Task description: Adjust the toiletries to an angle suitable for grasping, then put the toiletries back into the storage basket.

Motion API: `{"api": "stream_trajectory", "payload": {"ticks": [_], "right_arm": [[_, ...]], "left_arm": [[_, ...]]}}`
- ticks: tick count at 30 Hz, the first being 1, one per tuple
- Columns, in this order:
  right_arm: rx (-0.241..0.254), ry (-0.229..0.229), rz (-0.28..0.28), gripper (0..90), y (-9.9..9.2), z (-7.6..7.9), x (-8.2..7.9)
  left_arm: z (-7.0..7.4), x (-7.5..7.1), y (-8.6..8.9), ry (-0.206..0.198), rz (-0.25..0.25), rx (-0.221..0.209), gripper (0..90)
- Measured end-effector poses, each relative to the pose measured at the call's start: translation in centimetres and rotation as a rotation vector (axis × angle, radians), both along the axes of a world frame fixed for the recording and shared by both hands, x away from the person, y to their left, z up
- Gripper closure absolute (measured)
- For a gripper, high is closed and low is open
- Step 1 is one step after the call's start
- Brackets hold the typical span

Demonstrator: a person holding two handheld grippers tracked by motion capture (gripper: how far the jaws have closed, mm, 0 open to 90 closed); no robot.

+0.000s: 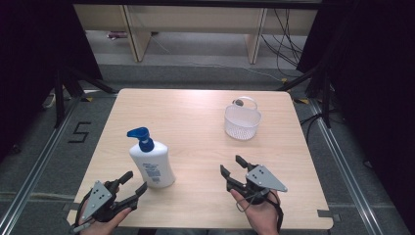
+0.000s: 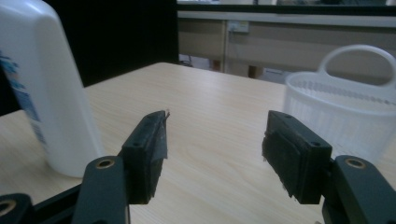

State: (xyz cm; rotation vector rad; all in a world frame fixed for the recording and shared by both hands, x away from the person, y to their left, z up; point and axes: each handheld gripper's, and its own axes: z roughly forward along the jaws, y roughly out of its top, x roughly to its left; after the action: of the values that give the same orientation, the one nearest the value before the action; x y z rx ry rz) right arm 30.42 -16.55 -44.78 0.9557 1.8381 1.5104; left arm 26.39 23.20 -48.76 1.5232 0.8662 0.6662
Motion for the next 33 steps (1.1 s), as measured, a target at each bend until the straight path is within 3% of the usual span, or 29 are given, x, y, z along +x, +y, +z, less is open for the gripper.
{"api": "stream_trajectory", "payload": {"ticks": [1, 4, 7, 8, 9, 10, 12, 13, 14, 19, 20, 21, 22, 25, 28, 29, 30, 32, 33], "right_arm": [[0.017, 0.012, 0.012, 39.2, 0.7, 0.2, -0.1], [0.0, -0.001, 0.035, 39.1, 1.5, 0.5, -0.1], [-0.046, -0.02, -0.005, 38.9, 0.8, 0.2, 0.5], [-0.025, 0.008, -0.008, 38.9, 0.4, 0.0, 0.6], [-0.025, 0.008, -0.008, 38.9, 0.4, 0.0, 0.6], [-0.039, 0.0, -0.046, 38.9, -0.8, -0.2, 0.8], [-0.038, -0.005, -0.058, 38.9, -1.4, -0.3, 0.9], [-0.042, 0.007, -0.101, 38.9, -2.9, -0.6, 0.9], [-0.036, 0.007, -0.117, 38.9, -3.3, -0.7, 1.0], [-0.035, 0.022, -0.16, 38.7, -5.6, -1.4, 1.4], [-0.039, 0.042, -0.173, 38.7, -5.9, -1.5, 1.3], [-0.04, 0.03, -0.209, 38.6, -6.8, -2.1, 1.7], [-0.04, 0.03, -0.209, 38.6, -6.8, -2.1, 1.7], [-0.066, 0.068, -0.294, 38.5, -8.7, -3.6, 2.7], [-0.052, 0.103, -0.334, 38.6, -9.8, -4.5, 3.1], [-0.072, 0.089, -0.354, 38.6, -10.2, -4.7, 3.2], [-0.041, 0.115, -0.373, 38.6, -10.3, -4.9, 3.2], [-0.05, 0.109, -0.395, 38.7, -10.9, -5.3, 3.4], [-0.079, 0.096, -0.404, 38.7, -11.3, -5.4, 3.6]], "left_arm": [[-0.3, 0.2, -0.1, -0.003, 0.003, -0.012, 33.6], [-0.3, 0.0, -0.2, 0.003, 0.016, -0.004, 32.3], [0.1, -0.1, -0.3, -0.026, 0.041, -0.005, 32.3], [0.1, -0.1, -0.3, -0.026, 0.041, -0.005, 32.3], [0.3, -0.1, -0.3, -0.039, 0.054, -0.012, 32.3], [0.8, -0.2, -0.3, -0.053, 0.077, -0.004, 32.0], [1.1, -0.2, -0.3, -0.056, 0.089, 0.003, 31.8], [1.7, -0.3, -0.5, -0.07, 0.106, 0.004, 31.8], [2.0, -0.5, -0.6, -0.06, 0.114, 0.005, 31.8], [3.1, -0.9, -1.0, -0.087, 0.146, 0.004, 32.7], [3.3, -0.9, -1.1, -0.089, 0.15, 0.003, 33.1], [3.7, -0.8, -1.3, -0.099, 0.15, 0.0, 34.2], [3.7, -0.8, -1.3, -0.099, 0.15, 0.0, 34.5], [4.5, -0.6, -1.6, -0.105, 0.164, 0.0, 36.0], [5.6, -0.6, -2.2, -0.115, 0.177, -0.005, 37.2], [5.9, -0.6, -2.4, -0.123, 0.175, -0.004, 37.6], [5.9, -0.6, -2.4, -0.123, 0.175, -0.004, 38.0], [6.8, -0.3, -2.8, -0.136, 0.173, -0.007, 38.2], [7.0, -0.1, -2.9, -0.135, 0.174, -0.009, 38.2]]}}
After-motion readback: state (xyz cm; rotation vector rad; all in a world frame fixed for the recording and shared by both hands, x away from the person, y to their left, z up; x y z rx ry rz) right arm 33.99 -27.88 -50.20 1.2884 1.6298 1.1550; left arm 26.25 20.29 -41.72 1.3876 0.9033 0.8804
